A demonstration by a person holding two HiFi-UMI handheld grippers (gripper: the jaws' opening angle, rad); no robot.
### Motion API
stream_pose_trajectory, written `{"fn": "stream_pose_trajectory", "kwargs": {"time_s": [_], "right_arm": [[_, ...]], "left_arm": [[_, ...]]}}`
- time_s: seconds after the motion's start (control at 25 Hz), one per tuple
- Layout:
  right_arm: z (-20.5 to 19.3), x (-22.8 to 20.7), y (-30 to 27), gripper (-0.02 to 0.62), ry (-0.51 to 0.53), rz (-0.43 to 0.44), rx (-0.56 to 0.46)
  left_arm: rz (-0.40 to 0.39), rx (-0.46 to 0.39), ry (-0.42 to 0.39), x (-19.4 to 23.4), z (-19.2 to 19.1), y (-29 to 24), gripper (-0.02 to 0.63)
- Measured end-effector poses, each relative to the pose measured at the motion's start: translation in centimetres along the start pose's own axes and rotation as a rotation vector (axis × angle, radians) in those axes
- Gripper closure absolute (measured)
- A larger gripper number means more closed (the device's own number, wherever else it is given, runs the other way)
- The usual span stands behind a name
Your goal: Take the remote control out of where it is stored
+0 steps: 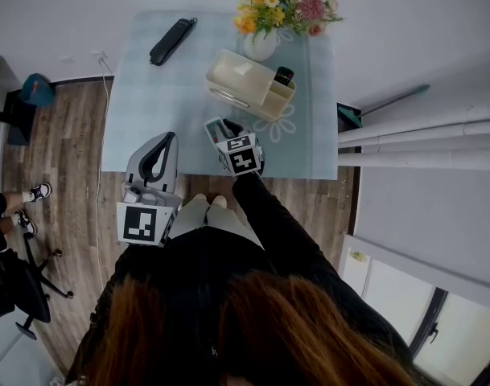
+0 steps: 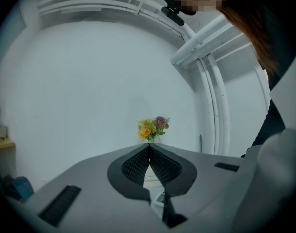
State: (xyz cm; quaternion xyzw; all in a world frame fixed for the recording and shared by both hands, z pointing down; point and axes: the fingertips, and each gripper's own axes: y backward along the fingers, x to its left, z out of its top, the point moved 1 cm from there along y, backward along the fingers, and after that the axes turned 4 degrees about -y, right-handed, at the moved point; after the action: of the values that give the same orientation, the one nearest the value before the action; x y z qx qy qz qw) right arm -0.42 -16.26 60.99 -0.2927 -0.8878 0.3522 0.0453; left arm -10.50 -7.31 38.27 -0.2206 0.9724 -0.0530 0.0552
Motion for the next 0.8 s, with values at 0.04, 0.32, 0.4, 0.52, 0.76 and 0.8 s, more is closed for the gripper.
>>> {"fn": "stream_pose_trajectory", "kwargs": {"time_s": [0.04, 0.32, 0.4, 0.52, 0.76, 0.8], "right_arm": [[-0.17, -0.04, -0.14, 0.515, 0.003, -0.001, 0.009], [-0.65, -0.27, -0.32, 0.549, -0.007, -0.005, 0.026], [-0.63, -0.40, -0.33, 0.557, -0.013, -0.006, 0.026], [-0.56, -0.51, -0.23, 0.569, -0.017, -0.004, 0.023], [-0.29, -0.70, 0.24, 0.580, -0.031, 0.001, -0.012], [-0.10, -0.65, 0.37, 0.580, -0.032, 0.010, -0.028]], "left_arm": [[-0.001, -0.003, 0.000, -0.03, 0.00, 0.01, 0.601], [-0.012, -0.018, -0.001, -0.31, 0.15, -0.06, 0.601], [-0.011, -0.016, 0.000, -0.34, 0.24, -0.13, 0.601], [-0.010, -0.011, 0.000, -0.40, 0.30, -0.25, 0.601], [-0.012, -0.004, -0.004, -0.49, 0.16, -0.22, 0.601], [-0.010, -0.003, -0.004, -0.51, 0.31, -0.25, 0.601]]}}
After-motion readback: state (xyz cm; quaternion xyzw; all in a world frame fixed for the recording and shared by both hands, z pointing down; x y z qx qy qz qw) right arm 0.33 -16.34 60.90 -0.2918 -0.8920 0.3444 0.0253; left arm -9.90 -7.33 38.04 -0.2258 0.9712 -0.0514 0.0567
